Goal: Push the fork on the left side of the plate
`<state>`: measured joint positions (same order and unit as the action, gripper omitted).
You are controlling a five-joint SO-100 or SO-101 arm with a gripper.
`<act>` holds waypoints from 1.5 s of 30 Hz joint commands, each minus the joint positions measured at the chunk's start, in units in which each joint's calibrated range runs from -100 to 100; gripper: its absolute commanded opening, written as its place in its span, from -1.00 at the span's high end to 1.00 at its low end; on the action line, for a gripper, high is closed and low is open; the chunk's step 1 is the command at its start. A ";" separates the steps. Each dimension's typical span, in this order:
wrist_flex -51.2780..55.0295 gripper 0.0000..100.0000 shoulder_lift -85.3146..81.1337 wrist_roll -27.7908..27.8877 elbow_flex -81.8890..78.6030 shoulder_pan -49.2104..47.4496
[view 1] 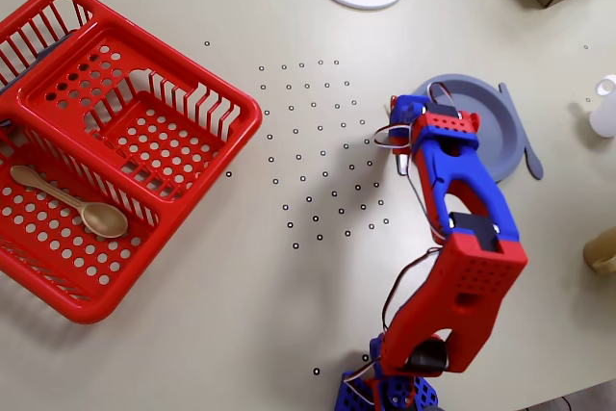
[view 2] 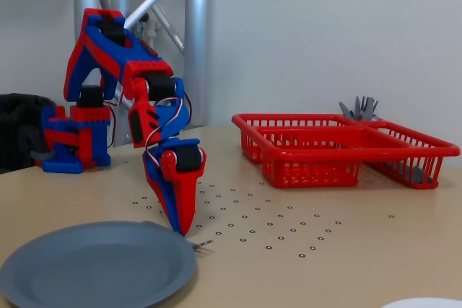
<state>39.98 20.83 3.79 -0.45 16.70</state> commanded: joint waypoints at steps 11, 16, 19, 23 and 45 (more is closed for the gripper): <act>3.92 1.00 -29.88 -6.40 -10.34 -10.17; -0.10 1.00 -54.56 -6.59 -32.73 -12.04; -1.96 1.00 -68.51 -6.45 -45.97 -13.04; -7.67 1.00 -84.32 -7.52 -64.01 -14.91; -8.80 1.00 -116.69 -6.35 -99.46 -18.71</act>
<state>31.97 -95.83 -2.81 -98.73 -2.41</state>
